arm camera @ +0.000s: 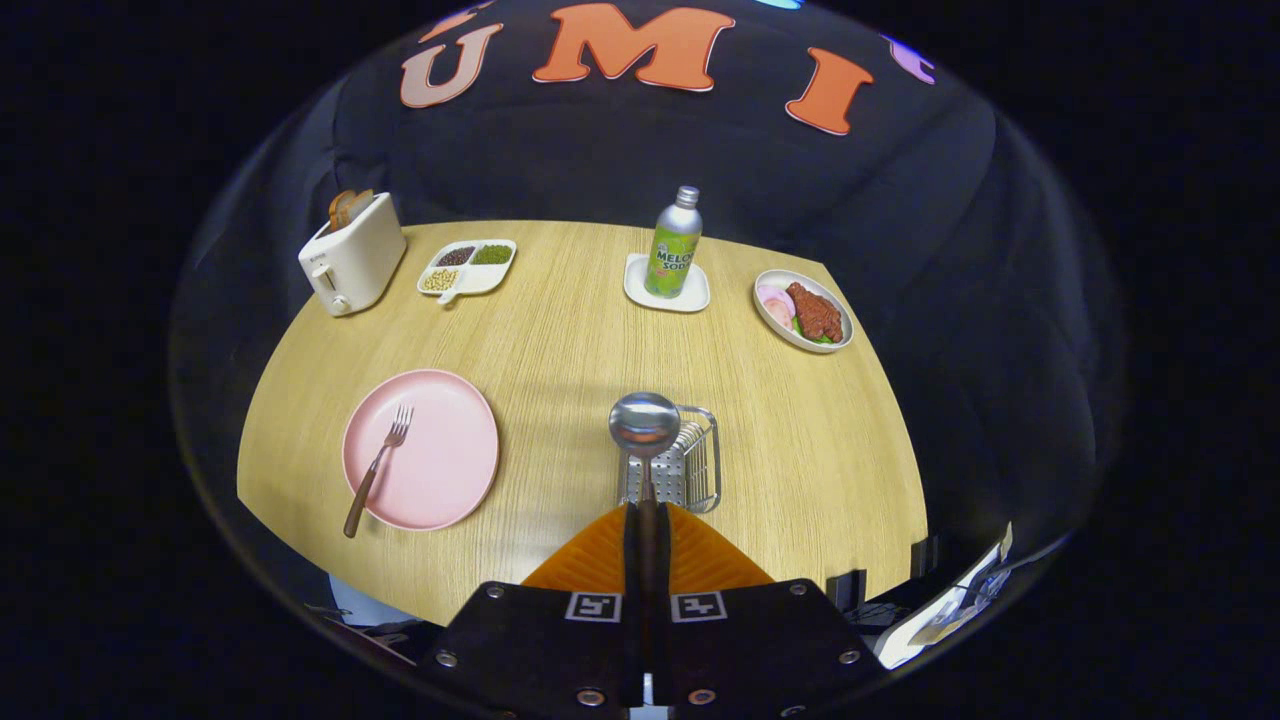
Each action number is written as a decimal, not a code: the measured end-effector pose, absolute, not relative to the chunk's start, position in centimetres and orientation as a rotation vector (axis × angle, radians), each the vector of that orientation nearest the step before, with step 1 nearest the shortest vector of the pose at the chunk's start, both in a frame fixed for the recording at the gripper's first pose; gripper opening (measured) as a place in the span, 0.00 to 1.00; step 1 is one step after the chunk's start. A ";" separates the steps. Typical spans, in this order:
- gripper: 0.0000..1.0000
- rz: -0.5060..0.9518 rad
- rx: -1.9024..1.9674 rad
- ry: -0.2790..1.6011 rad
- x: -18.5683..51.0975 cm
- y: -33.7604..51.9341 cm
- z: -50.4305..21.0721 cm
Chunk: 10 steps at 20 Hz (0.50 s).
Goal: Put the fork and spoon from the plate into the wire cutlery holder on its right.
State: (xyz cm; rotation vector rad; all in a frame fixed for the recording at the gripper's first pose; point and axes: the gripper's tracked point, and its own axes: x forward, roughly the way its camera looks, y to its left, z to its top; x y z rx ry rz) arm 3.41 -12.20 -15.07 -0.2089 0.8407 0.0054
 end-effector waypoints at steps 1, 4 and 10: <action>0.04 0.008 -0.232 0.867 3.4 -12.7 -15.4; 0.04 0.012 -0.272 0.947 3.3 -14.0 -15.9; 0.04 0.036 -0.242 1.104 4.3 -14.9 -17.6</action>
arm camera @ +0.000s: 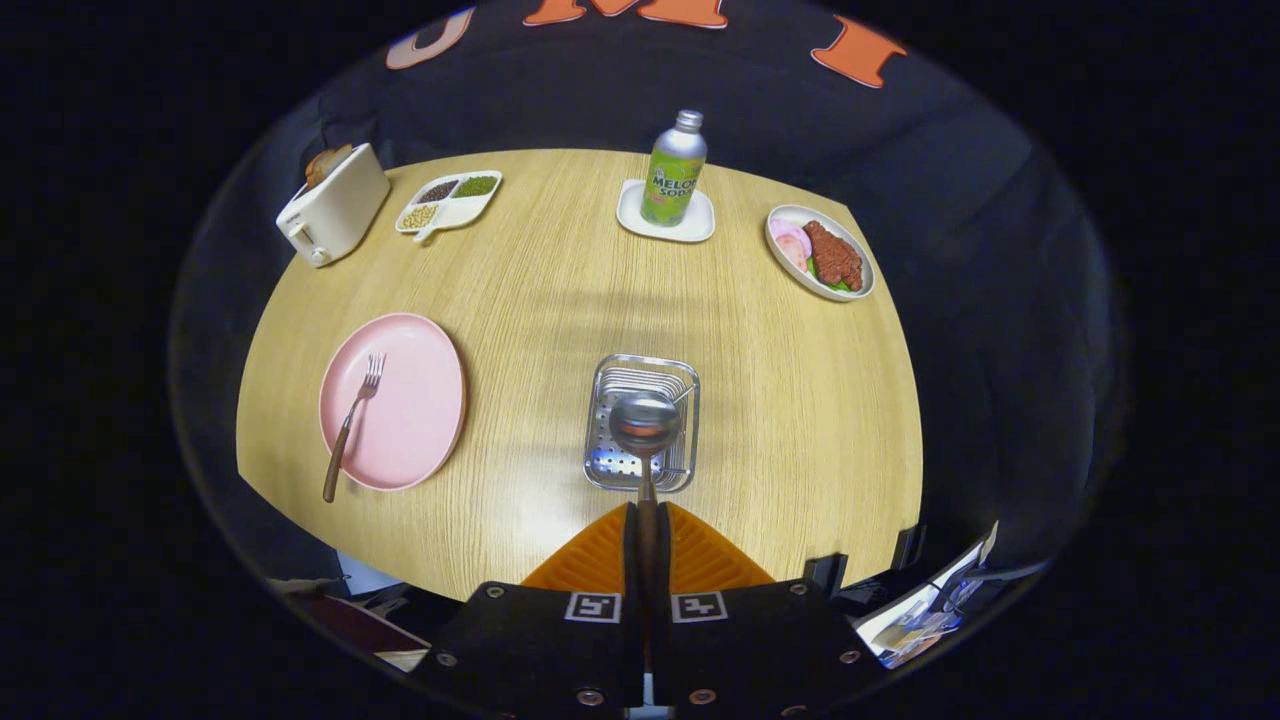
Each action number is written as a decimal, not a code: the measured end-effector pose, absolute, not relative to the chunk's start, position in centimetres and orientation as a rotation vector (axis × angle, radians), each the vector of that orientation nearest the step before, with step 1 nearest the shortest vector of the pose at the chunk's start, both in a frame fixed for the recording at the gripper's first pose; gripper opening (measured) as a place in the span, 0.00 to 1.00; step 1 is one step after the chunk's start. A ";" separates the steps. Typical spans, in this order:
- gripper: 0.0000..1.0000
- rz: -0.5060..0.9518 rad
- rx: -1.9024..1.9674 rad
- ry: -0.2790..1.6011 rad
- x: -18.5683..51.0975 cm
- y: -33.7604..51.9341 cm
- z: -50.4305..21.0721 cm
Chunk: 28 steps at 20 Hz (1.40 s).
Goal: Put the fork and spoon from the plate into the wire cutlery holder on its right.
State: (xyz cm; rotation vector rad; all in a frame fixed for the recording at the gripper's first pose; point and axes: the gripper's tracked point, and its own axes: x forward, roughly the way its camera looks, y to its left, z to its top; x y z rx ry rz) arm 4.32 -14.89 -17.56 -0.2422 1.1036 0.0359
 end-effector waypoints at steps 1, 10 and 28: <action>0.04 0.040 -0.242 1.125 4.7 -14.8 -17.8; 0.04 0.105 -0.263 1.277 6.7 -14.0 -20.1; 0.99 0.079 -0.153 0.833 9.6 -10.3 -10.1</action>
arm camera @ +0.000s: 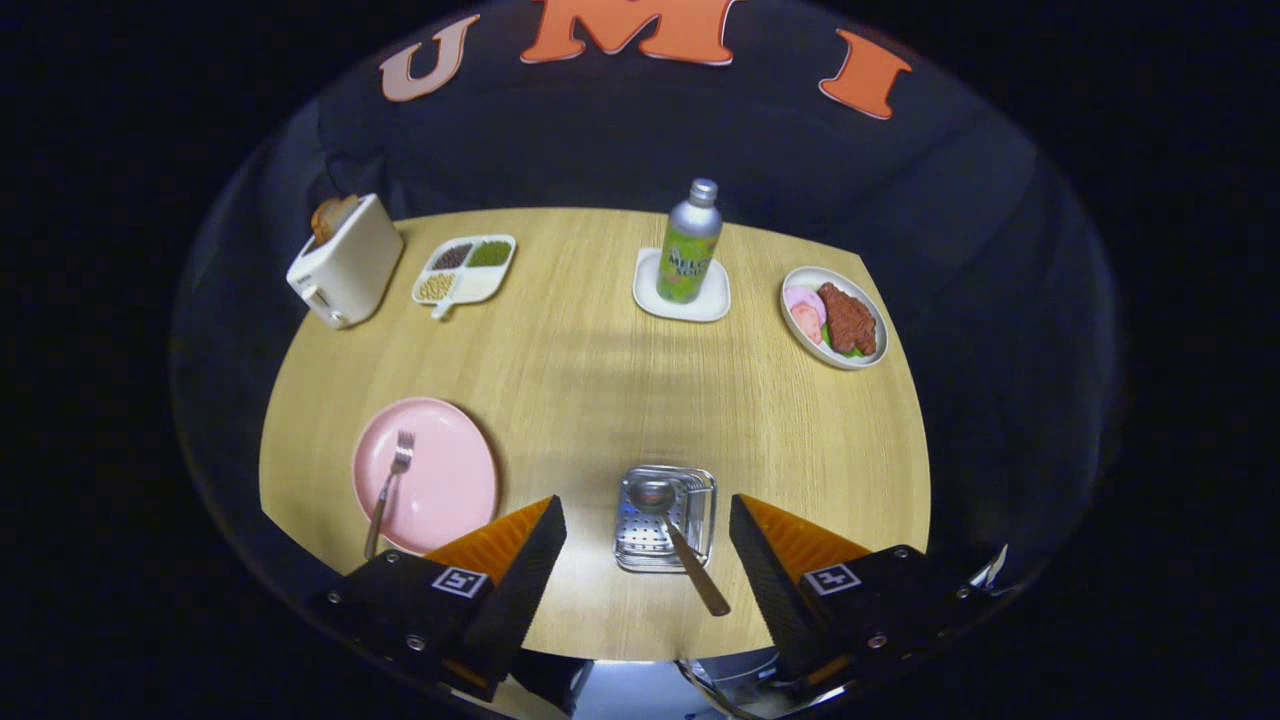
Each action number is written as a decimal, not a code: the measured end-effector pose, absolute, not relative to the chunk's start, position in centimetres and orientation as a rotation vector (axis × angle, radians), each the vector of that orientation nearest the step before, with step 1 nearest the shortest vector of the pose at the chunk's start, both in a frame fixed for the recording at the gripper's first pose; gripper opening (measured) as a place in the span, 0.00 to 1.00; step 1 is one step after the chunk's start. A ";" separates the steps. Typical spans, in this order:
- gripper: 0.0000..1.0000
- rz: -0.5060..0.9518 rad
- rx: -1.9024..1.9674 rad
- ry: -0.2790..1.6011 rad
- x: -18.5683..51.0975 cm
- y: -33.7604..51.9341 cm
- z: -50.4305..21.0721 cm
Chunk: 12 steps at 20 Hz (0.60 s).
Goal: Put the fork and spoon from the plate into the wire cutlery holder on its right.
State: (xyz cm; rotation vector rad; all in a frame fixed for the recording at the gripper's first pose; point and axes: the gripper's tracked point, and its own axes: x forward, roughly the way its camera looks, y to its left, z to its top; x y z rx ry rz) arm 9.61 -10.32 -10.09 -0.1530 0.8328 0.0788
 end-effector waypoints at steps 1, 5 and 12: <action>0.99 0.075 -0.164 0.783 9.4 -10.0 -9.0; 1.00 0.086 -0.134 0.626 7.5 -6.8 -5.9; 0.99 0.154 -0.084 0.450 4.6 1.2 -5.6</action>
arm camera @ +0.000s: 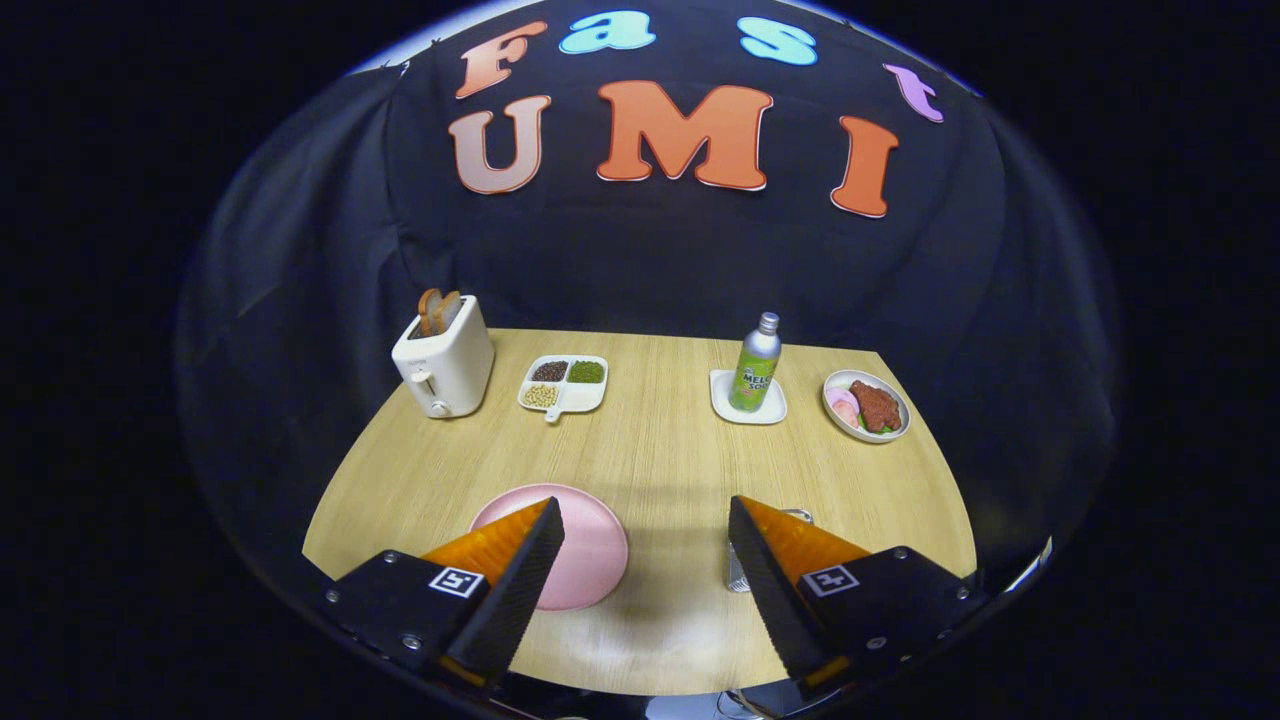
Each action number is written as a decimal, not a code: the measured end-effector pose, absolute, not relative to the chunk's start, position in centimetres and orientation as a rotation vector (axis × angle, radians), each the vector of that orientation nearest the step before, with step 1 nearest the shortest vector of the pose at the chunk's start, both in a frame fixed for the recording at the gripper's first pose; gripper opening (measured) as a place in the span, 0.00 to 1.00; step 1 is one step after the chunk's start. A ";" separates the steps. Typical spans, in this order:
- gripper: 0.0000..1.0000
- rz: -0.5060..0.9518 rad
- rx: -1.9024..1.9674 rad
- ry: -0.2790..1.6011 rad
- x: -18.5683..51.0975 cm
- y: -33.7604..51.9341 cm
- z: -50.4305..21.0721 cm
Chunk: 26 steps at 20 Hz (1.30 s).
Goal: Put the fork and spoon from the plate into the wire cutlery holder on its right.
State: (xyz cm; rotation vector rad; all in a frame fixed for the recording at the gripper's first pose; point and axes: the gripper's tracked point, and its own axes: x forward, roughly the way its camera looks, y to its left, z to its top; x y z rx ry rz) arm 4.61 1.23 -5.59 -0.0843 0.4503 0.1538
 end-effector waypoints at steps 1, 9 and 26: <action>0.99 0.158 -0.088 0.426 4.3 2.3 -5.7; 0.99 0.222 -0.061 0.355 2.8 10.8 -7.9; 0.93 0.206 -0.099 0.525 4.2 15.9 -22.1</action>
